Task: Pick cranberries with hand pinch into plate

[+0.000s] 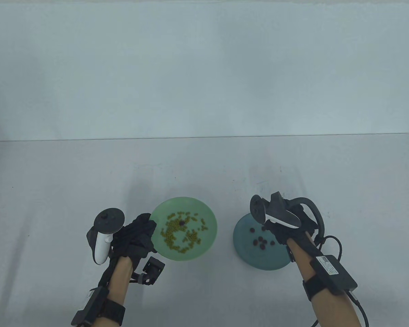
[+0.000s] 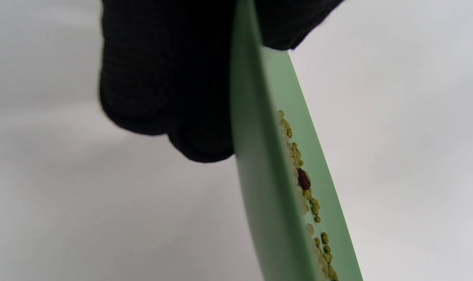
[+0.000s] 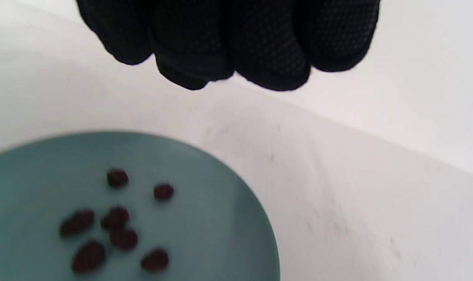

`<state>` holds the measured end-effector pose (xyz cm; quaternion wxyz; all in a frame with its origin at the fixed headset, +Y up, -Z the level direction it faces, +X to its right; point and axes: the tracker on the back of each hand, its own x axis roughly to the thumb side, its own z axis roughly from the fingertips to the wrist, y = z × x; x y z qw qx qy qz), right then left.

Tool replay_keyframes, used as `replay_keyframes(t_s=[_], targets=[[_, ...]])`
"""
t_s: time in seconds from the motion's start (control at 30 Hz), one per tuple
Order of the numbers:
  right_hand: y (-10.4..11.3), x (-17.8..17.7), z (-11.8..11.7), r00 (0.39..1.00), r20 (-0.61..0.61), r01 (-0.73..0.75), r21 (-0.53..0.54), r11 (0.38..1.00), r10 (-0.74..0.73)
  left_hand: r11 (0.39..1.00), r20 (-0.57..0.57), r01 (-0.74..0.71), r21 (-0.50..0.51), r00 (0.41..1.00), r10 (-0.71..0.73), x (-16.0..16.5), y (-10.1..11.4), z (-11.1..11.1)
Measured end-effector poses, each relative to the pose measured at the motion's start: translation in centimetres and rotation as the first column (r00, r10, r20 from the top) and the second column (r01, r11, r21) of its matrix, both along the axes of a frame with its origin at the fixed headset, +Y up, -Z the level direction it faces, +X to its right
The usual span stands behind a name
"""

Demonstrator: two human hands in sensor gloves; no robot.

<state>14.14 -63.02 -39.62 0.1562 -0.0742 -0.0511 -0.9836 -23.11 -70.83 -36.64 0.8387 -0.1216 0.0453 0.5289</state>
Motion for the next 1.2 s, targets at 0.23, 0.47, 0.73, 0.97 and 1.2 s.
replay_keyframes(t_s=[0.23,0.47,0.73,0.97,1.2], targets=[[3.7,-4.6,1.0,0.992,-0.124,-0.011,0.084,0.996,0.021,1.000,0.007,0.001,0.003,1.000,-0.001,0.2,0.0,0.0],[4.7,-9.5,1.4,0.972,-0.236,0.026,0.101,0.995,-0.002,1.000,0.009,0.000,0.002,1.000,0.000,0.3,0.0,0.0],[3.1,-14.1,1.7,0.946,-0.325,0.041,0.061,0.997,-0.019,1.000,0.007,-0.012,0.008,1.000,0.012,0.3,0.0,-0.1],[1.9,-17.0,2.1,0.922,-0.387,0.026,0.012,1.000,-0.019,1.000,0.015,-0.009,0.006,1.000,0.008,0.4,0.0,-0.1],[0.4,-18.1,2.5,0.913,-0.407,-0.015,-0.015,1.000,0.008,1.000,0.016,-0.013,0.008,1.000,0.013,0.5,0.0,-0.1]])
